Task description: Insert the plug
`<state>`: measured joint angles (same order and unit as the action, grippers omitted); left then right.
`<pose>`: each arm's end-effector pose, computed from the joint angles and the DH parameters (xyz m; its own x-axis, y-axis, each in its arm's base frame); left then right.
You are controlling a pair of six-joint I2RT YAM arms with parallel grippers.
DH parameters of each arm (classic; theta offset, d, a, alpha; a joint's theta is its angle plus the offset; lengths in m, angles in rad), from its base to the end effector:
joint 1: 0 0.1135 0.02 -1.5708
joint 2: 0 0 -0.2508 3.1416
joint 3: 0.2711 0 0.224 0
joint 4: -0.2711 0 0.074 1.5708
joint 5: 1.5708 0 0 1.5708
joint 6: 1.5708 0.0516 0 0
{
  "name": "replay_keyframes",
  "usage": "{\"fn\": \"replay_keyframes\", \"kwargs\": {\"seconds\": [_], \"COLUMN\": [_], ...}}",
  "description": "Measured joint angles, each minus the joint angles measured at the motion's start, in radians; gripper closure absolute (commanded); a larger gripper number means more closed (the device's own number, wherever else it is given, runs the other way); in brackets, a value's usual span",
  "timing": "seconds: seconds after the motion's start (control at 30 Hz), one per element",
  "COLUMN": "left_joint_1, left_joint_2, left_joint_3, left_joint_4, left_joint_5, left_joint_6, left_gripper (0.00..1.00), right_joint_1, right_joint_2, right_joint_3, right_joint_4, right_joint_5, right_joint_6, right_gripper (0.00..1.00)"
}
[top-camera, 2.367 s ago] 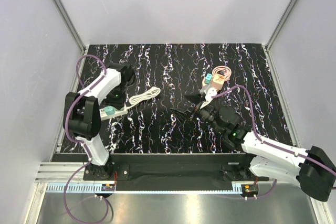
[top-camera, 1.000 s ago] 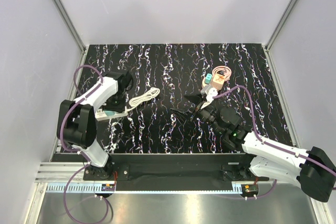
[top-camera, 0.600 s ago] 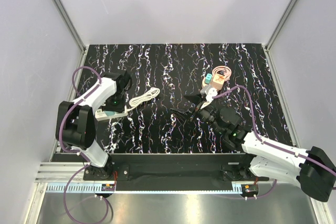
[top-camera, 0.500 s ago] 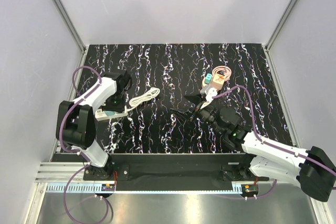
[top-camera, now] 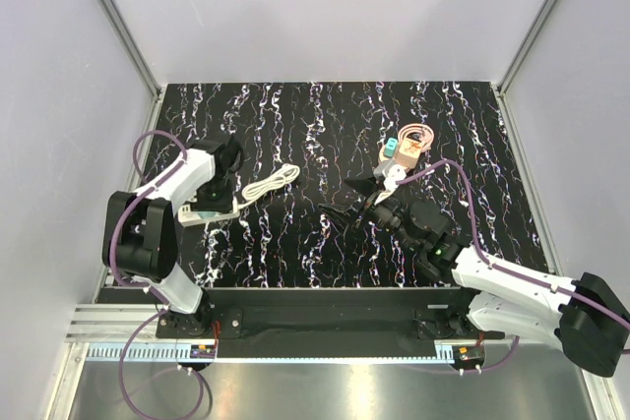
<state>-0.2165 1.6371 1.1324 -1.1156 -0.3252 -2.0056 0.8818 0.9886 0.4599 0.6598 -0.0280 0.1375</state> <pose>0.2462 -0.0373 0.1892 0.2123 -0.9267 -0.3103 -0.9769 -0.1938 -0.0895 0.1408 0.1732 0.2823 -0.0259 0.1841 -0.9826 -0.7932 0.5945 0.1323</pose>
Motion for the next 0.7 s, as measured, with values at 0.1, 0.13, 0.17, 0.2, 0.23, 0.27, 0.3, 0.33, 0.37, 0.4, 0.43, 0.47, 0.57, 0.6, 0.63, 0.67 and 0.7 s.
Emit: {"fn": "replay_keyframes", "kwargs": {"seconds": [0.1,0.13,0.17,0.2,0.23,0.27,0.3,0.33,0.37,0.4,0.43,0.47,0.57,0.6,0.63,0.67,0.7], "left_joint_1": [0.03,0.036,0.041,0.046,0.049,0.051,0.052,0.052,0.053,0.053,0.054,0.054,0.055,0.055,0.056,0.059,0.059], "left_joint_2": [-0.002,-0.005,-0.006,-0.007,-0.007,-0.007,-0.006,-0.005,-0.004,0.0,0.005,0.01,0.021,0.028,0.045,0.071,0.079], "left_joint_3": [-0.024,-0.027,-0.029,-0.029,-0.029,-0.029,-0.028,-0.027,-0.025,-0.02,-0.014,-0.008,0.016,0.019,0.018,0.018,0.032], "left_joint_4": [0.031,0.035,0.038,0.04,0.042,0.042,0.042,0.042,0.041,0.037,0.033,0.028,0.01,0.01,0.004,-0.011,-0.026], "left_joint_5": [0.026,0.035,0.042,0.048,0.053,0.056,0.058,0.059,0.059,0.06,0.059,0.059,0.056,0.051,0.041,0.034,0.03], "left_joint_6": [0.004,0.008,0.011,0.013,0.016,0.017,0.018,0.019,0.019,0.019,0.02,0.021,0.023,0.021,0.02,0.02,0.02], "left_gripper": [1.0,1.0,1.0,1.0,1.0,1.0,1.0,1.0,1.0,1.0,0.93,0.85,0.54,0.48,0.35,0.29,0.23], "right_joint_1": [0.0,0.0,0.0,0.0,0.0,0.0,0.0,0.0,0.0,0.0,0.0,0.0,0.0,0.0,0.0,0.0,0.0], "right_joint_2": [0.003,0.004,0.005,0.005,0.006,0.007,0.008,0.01,0.011,0.012,0.013,0.013,0.015,0.016,0.017,0.019,0.02], "right_joint_3": [0.0,0.0,0.0,0.0,0.0,0.0,0.0,0.0,0.0,0.0,0.0,0.0,0.0,0.0,0.0,0.001,0.002], "right_joint_4": [0.0,0.0,0.0,0.0,0.0,0.001,0.001,0.001,0.001,0.0,0.0,0.0,-0.002,-0.003,-0.005,-0.008,-0.012], "right_joint_5": [0.0,0.0,0.0,0.0,0.0,0.0,0.0,0.0,0.0,0.0,0.0,0.0,0.0,0.0,0.001,0.0,0.001], "right_joint_6": [-0.001,-0.002,-0.002,-0.002,-0.002,-0.002,-0.002,-0.002,-0.002,-0.003,-0.003,-0.006,-0.01,-0.01,-0.012,-0.014,-0.015], "right_gripper": [0.0,0.0,0.0,0.0,0.0,0.0,0.0,0.0,0.0,0.0,0.0,0.0,0.0,0.0,0.0,0.0,0.0]}}
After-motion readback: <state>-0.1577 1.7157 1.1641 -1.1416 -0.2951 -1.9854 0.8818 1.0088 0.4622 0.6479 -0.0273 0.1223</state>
